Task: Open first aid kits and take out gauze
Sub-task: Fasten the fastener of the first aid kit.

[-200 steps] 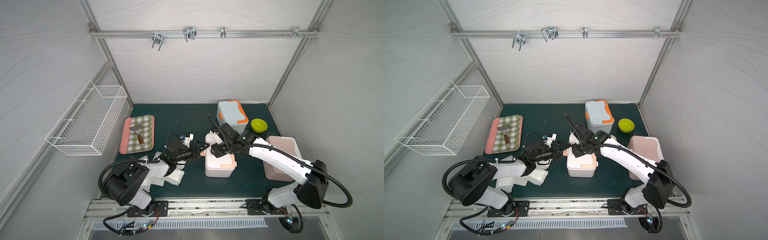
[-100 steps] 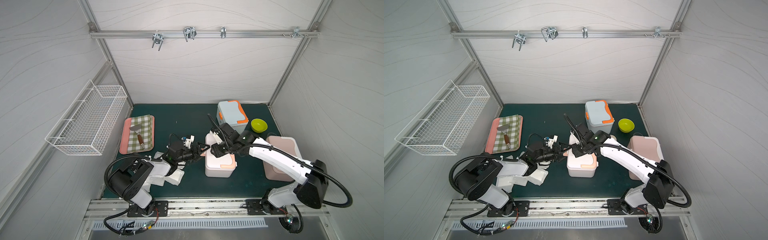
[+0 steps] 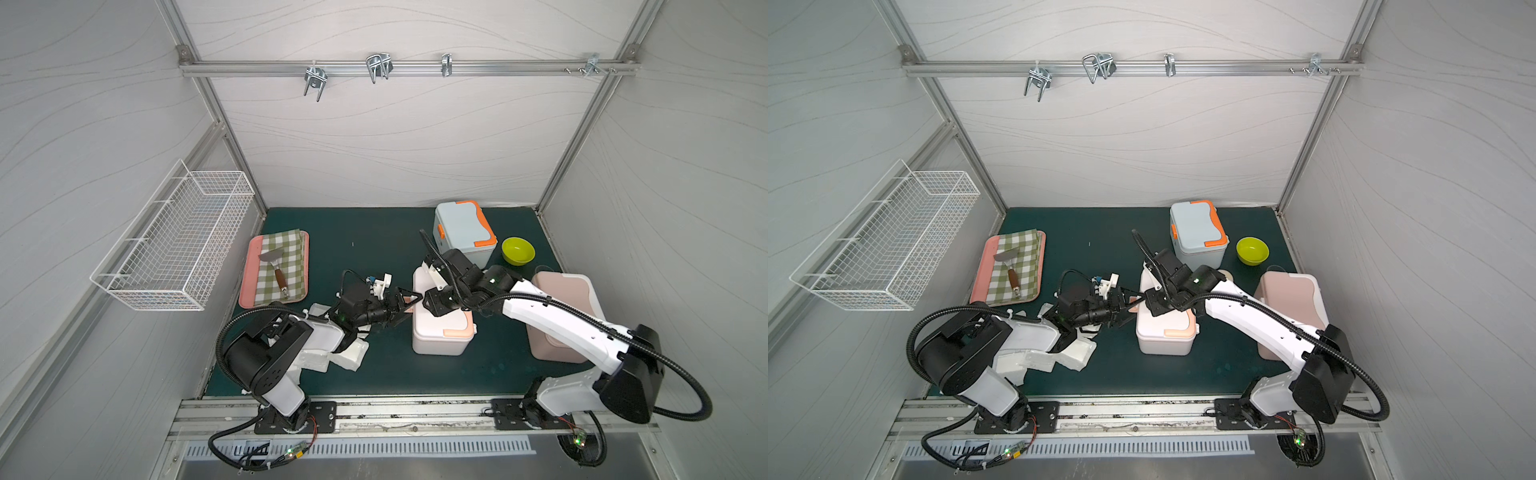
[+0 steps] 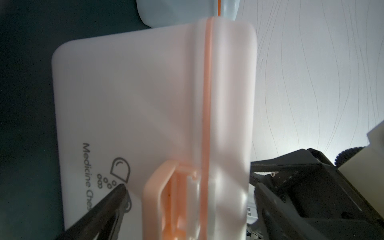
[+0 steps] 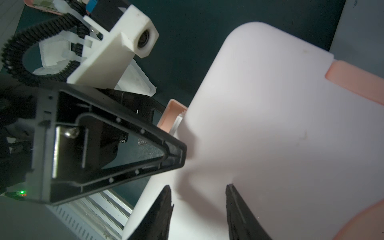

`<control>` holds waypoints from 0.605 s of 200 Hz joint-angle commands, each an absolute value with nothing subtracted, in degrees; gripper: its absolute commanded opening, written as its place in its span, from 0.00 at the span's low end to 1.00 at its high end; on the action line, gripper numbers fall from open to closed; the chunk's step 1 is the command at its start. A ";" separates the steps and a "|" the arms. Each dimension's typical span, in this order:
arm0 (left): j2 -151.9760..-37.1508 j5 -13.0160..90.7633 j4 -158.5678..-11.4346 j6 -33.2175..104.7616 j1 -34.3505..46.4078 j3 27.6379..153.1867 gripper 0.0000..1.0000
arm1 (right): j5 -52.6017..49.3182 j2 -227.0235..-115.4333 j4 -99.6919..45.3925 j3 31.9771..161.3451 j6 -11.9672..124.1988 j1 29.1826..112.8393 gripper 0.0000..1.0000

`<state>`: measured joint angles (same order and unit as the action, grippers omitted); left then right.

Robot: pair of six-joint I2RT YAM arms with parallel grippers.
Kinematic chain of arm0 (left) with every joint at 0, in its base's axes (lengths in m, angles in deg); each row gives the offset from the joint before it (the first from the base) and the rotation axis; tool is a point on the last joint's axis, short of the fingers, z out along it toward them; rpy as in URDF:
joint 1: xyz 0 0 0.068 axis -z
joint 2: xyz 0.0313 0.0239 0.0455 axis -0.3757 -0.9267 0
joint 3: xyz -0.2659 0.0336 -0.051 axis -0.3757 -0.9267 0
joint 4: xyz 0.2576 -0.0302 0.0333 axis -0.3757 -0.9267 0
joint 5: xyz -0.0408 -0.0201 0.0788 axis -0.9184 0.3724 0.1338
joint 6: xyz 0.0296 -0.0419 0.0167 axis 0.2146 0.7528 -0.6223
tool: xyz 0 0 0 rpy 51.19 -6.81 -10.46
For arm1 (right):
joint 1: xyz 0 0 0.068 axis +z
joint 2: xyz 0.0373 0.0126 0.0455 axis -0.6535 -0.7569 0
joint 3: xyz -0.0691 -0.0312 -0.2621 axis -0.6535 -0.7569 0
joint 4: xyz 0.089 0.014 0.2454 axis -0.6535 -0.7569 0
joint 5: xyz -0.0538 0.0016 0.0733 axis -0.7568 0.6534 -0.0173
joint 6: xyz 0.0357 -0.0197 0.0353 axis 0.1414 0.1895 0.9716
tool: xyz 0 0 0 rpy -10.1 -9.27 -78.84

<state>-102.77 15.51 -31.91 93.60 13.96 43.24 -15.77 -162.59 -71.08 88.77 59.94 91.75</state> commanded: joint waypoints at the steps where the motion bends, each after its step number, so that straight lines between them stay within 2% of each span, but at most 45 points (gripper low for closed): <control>1: -100.98 12.25 -25.16 95.54 15.28 45.08 0.96 | -14.24 -164.62 -77.63 85.38 60.89 91.94 0.44; 121: -93.70 14.01 -32.02 93.19 15.28 44.91 0.96 | -13.58 -162.94 -76.71 84.33 60.35 91.91 0.41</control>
